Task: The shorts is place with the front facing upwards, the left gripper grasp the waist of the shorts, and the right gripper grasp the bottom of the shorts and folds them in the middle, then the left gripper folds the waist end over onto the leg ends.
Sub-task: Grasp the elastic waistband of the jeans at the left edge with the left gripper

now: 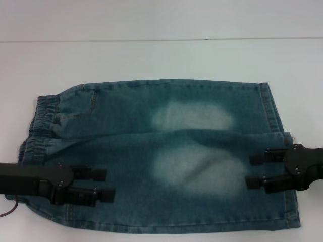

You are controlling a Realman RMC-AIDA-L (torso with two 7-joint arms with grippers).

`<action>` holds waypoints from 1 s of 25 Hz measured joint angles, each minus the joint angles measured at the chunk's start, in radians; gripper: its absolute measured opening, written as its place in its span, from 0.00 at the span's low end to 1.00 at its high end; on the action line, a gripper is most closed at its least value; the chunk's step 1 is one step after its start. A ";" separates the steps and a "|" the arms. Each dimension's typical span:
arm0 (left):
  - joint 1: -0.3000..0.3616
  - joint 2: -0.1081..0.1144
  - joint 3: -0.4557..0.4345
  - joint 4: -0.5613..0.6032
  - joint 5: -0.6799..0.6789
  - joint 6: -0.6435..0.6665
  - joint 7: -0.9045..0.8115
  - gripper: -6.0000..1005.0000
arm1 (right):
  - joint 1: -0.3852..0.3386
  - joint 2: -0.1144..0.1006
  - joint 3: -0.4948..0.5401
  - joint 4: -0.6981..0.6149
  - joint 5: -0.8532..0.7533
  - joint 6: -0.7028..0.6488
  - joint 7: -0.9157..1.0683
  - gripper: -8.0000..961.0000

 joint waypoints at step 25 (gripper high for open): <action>0.096 0.091 -0.114 0.207 0.080 0.009 -0.172 0.90 | 0.011 0.000 0.007 0.000 0.006 0.013 -0.002 0.90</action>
